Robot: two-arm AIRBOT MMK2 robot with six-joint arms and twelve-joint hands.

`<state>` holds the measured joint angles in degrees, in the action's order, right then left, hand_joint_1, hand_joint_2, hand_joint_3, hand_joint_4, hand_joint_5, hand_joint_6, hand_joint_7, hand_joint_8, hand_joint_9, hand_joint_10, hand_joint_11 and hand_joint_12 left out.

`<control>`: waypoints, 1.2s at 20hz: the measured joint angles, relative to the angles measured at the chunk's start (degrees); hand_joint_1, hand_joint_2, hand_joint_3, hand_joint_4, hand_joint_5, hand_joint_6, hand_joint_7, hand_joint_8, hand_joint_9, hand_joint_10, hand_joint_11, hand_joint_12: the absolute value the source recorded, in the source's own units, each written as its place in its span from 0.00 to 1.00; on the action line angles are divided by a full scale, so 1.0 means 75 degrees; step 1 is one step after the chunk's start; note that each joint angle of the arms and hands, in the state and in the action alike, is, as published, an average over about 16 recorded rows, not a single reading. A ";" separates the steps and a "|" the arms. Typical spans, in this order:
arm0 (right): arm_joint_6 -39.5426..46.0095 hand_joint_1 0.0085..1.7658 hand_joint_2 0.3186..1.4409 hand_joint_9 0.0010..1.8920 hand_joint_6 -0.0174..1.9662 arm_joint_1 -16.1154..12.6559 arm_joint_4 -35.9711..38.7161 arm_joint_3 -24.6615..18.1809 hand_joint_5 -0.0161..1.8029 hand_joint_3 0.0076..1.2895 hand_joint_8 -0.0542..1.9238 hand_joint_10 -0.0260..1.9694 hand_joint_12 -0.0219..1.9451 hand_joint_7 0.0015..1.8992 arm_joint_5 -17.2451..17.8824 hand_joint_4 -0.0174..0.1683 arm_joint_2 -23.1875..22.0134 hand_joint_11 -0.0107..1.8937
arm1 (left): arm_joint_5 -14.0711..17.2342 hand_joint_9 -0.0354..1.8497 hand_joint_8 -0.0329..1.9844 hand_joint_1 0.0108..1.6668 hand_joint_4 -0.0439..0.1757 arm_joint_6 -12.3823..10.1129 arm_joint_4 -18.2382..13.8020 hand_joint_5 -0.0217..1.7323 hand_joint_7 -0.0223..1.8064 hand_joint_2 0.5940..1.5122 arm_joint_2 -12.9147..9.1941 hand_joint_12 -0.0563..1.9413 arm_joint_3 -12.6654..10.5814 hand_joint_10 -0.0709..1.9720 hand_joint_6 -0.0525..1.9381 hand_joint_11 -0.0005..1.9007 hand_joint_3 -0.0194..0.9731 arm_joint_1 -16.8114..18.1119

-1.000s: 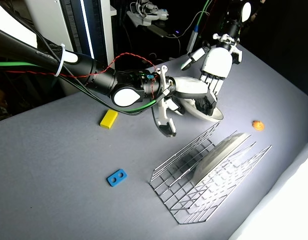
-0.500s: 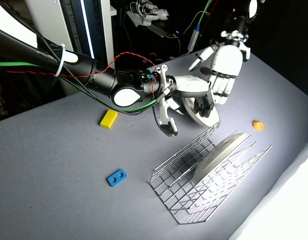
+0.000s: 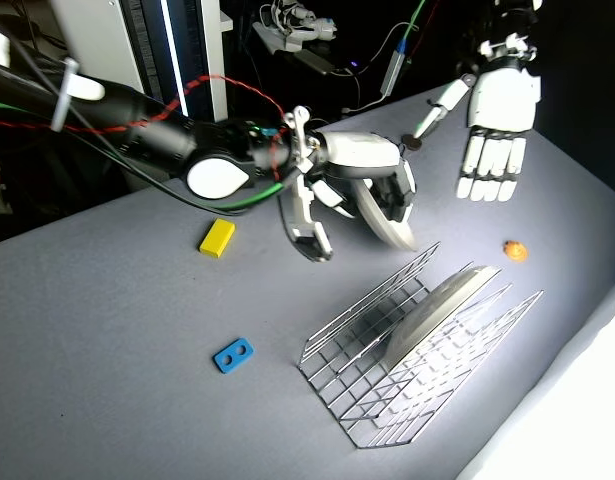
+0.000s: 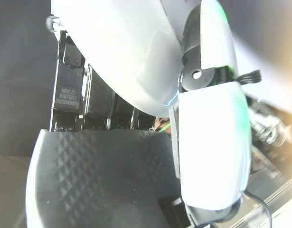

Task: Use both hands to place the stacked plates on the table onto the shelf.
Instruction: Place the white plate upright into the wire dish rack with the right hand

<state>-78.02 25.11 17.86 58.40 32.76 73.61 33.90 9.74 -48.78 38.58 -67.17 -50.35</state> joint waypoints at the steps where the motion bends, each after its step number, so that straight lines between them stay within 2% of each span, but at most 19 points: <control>1: 0.0083 0.66 0.56 0.66 0.41 -0.0039 0.0005 -0.0172 0.56 0.00 0.39 0.02 0.33 0.61 0.0002 0.22 -0.0194 0.50 | 0.0011 0.13 0.01 0.01 0.22 0.0008 -0.0059 0.14 0.14 0.54 -0.0035 0.19 -0.0011 0.04 0.03 0.01 0.04 0.0085; 6: 0.0640 0.67 0.56 0.65 0.44 -0.0326 0.0030 -0.0918 0.57 0.00 0.39 0.02 0.33 0.60 -0.0037 0.24 -0.1150 0.50 | 0.0041 0.13 0.01 0.01 0.22 0.0075 -0.0338 0.14 0.14 0.54 -0.0198 0.19 -0.0030 0.04 0.03 0.01 0.04 0.0454; 11: 0.1554 0.68 0.56 0.65 0.45 -0.0797 0.0033 -0.1299 0.58 0.00 0.40 0.02 0.33 0.60 -0.0205 0.25 -0.1884 0.50 | 0.0117 0.14 0.01 0.01 0.22 0.0187 -0.0561 0.14 0.15 0.54 -0.0309 0.19 -0.0014 0.04 0.03 0.01 0.04 0.0685; 16: 0.3146 0.68 0.56 0.66 0.45 -0.1393 -0.0091 -0.1202 0.58 0.00 0.40 0.02 0.34 0.60 -0.0571 0.25 -0.2293 0.50 | 0.0214 0.14 0.01 0.01 0.22 0.0281 -0.0646 0.14 0.15 0.54 -0.0367 0.19 -0.0038 0.04 0.03 0.01 0.04 0.0782; 24: 0.5684 0.69 0.56 0.66 0.45 -0.2148 -0.0380 -0.0592 0.58 0.00 0.41 0.02 0.34 0.60 -0.1355 0.24 -0.2472 0.50 | 0.0433 0.13 0.01 0.01 0.22 0.0351 -0.0669 0.14 0.14 0.54 -0.0412 0.19 -0.0149 0.04 0.03 0.01 0.04 0.0786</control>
<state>-35.39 9.00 15.00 53.96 22.60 55.07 37.15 12.37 -53.80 35.49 -68.28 -44.46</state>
